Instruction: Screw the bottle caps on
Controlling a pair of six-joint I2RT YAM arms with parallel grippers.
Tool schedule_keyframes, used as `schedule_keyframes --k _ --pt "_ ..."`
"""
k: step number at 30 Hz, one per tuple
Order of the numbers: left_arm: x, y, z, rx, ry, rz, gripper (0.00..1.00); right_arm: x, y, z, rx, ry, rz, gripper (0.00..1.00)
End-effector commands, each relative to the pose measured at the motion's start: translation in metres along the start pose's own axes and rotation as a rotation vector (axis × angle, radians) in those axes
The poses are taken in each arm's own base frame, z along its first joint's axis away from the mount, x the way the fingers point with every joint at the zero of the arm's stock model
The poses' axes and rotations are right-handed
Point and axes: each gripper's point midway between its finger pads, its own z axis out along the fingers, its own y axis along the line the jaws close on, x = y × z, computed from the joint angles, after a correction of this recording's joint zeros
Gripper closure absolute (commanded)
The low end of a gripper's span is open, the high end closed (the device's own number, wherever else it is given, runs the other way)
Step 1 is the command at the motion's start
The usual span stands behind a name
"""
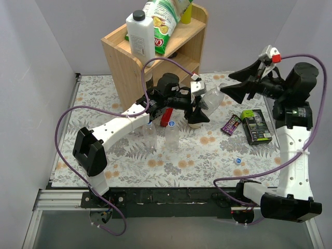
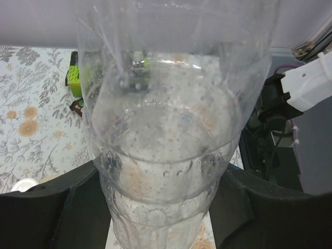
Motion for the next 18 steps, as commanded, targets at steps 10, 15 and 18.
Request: schedule_keyframes --k 10,15,18 --pt "-0.021 0.020 -0.021 -0.160 0.018 0.075 1.00 0.236 -0.033 -0.135 0.173 0.761 0.111 0.34" --pt "-0.026 0.034 -0.030 -0.297 0.051 0.085 1.00 0.323 -0.002 -0.189 0.014 1.006 0.050 0.37" --pt "-0.027 0.024 -0.036 -0.294 0.059 0.126 1.00 0.348 0.009 -0.196 -0.070 1.045 0.011 0.17"
